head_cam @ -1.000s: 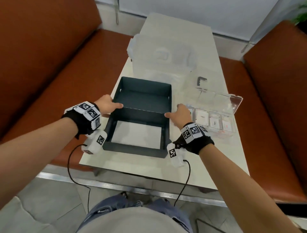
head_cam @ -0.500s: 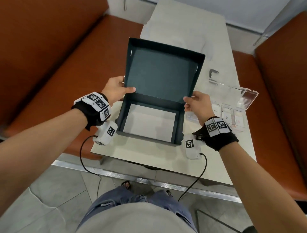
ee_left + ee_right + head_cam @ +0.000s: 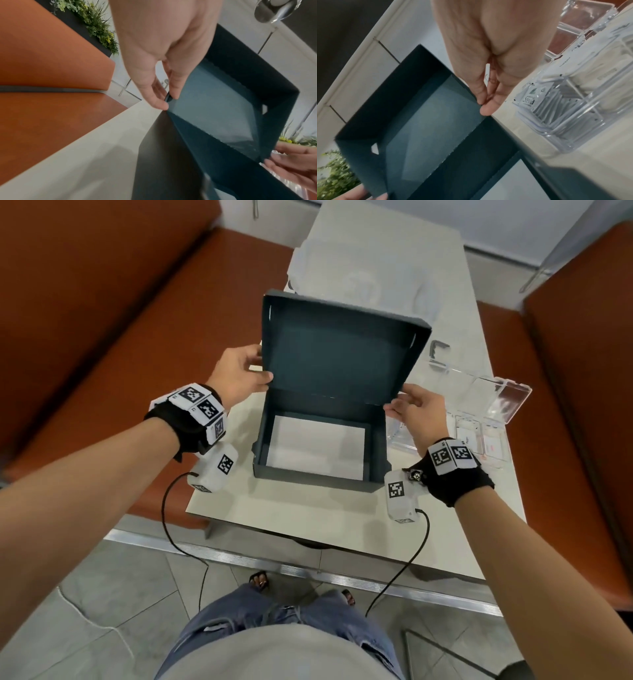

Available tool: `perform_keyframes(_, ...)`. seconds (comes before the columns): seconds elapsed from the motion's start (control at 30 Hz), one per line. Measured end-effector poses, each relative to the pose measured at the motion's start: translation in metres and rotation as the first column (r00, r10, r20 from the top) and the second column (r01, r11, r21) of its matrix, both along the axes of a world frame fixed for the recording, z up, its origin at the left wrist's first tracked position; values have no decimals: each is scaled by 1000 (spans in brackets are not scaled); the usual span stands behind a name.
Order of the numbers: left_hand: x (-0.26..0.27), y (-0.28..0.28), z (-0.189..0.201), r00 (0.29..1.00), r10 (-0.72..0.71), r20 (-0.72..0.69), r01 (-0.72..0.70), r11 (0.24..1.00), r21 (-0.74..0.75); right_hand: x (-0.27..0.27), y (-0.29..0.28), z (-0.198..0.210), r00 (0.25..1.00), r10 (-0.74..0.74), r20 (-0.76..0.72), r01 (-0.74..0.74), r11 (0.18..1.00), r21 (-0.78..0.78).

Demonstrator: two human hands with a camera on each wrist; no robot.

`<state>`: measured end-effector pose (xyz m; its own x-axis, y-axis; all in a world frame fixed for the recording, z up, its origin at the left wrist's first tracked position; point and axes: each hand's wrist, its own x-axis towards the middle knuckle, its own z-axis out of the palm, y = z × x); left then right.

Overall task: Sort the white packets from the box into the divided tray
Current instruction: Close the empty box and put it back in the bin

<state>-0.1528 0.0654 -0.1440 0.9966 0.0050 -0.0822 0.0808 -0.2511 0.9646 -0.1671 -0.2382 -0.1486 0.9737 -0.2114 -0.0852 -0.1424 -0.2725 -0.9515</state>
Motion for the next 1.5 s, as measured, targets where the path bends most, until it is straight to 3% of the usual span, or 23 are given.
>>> perform_keyframes(0.07, -5, 0, 5, 998, -13, 66, 16, 999, -32, -2, 2, 4, 1000, -12, 7, 11, 994, 106)
perform_keyframes(0.17, -9, -2, 10, 998, -44, 55, 47, 998, -51, -6, 4, 8, 999, 21, 28, -27, 976, 216)
perform_keyframes(0.27, -9, -1, 11, 996, -37, -87, 17, 976, -215, -5, 0, 8, 998, -28, -56, 37, 982, 184)
perform_keyframes(0.33, -12, -2, 8, 972, -72, -222, 20, 974, -227, -6, -1, 4, 989, -38, -141, 62, 983, 171)
perform_keyframes(0.43, -18, -3, -3, 912, -179, -368, 136, 981, -141, -13, -1, -4, 984, 92, -153, -110, 988, -112)
perform_keyframes(0.5, -19, -3, -14, 894, -186, -408, 161, 982, -94, -17, -1, -7, 973, 153, -175, -212, 889, -406)
perform_keyframes(0.53, -19, -4, -19, 890, -187, -416, 171, 982, -74, -18, -1, -7, 968, 168, -184, -237, 849, -472)
perform_keyframes(0.63, -19, -6, -28, 878, -182, -442, 189, 982, -28, -21, 1, -7, 966, 158, -205, -241, 841, -485)
perform_keyframes(0.77, -14, -16, -31, 873, -170, -458, 236, 967, 93, -22, 9, -6, 963, 159, -217, -263, 724, -638)
perform_keyframes(0.87, -13, -20, -28, 875, -170, -454, 230, 970, 80, -23, 16, -5, 969, 150, -199, -241, 768, -593)
perform_keyframes(1.07, -22, -23, -18, 877, -161, -453, 99, 982, -159, -23, 16, 9, 996, 88, -15, -86, 888, -452)
perform_keyframes(1.13, -24, -20, -8, 889, -152, -433, 62, 975, -215, -19, 13, 23, 997, 58, 52, -36, 933, -357)
perform_keyframes(1.23, -21, -17, 20, 911, -143, -387, 17, 950, -311, -13, 8, 53, 993, 32, 113, -22, 996, -88)
perform_keyframes(1.37, 5, -23, 77, 965, -126, -229, 28, 921, -389, 2, 4, 99, 995, 97, 0, -95, 976, 195)
perform_keyframes(1.5, 47, -43, 129, 991, -106, -83, 60, 898, -435, 29, -11, 144, 976, 219, 17, -214, 930, 297)
